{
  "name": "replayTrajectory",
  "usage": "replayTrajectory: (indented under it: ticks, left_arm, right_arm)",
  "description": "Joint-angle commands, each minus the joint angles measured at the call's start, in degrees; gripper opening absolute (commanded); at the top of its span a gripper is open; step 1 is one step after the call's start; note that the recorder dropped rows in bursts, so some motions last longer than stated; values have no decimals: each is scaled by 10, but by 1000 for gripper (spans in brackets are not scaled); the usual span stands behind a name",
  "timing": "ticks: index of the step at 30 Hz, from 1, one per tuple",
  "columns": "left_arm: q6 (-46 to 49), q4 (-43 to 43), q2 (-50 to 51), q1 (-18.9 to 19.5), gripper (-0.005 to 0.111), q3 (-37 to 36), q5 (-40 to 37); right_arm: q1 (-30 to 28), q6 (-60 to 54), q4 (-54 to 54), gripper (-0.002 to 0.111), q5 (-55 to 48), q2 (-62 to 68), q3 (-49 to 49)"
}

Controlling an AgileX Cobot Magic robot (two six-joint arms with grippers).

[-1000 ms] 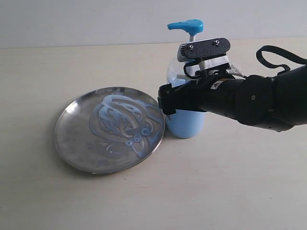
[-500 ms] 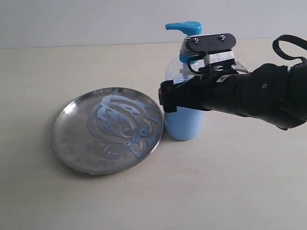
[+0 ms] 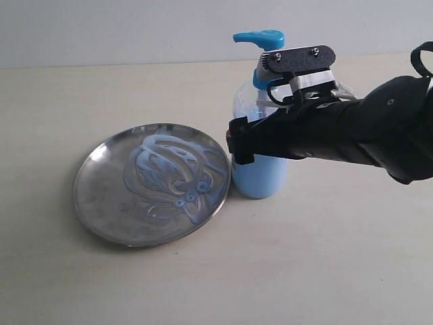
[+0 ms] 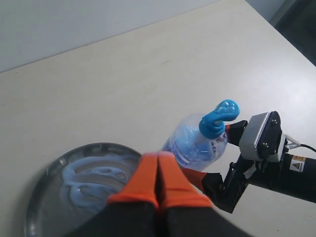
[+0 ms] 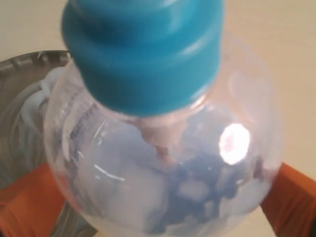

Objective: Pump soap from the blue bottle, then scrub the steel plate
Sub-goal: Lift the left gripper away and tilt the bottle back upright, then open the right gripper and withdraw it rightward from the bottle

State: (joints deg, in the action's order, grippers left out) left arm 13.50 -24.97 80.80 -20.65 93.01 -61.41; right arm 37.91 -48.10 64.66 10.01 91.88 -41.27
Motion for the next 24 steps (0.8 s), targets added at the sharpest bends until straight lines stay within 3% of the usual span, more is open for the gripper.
replayTrajectory:
  ticks: [1, 8, 17, 20, 24]
  left_arm:
    - [4, 1, -4, 1, 0, 3, -1]
    - [4, 3, -4, 1, 0, 3, -3]
    - [4, 23, -4, 1, 0, -2, -8]
    - [7, 31, -4, 1, 0, -16, -9]
    - [13, 34, -4, 1, 0, -45, -7]
  right_arm:
    - [1, -68, 70, 103, -7, -7, 3]
    - [1, -176, 180, 103, -9, -8, 31]
    - [1, -197, 181, 102, -87, -65, 61]
    - [1, -197, 183, 97, -91, -97, 71]
    - [1, -196, 183, 79, -109, -135, 82]
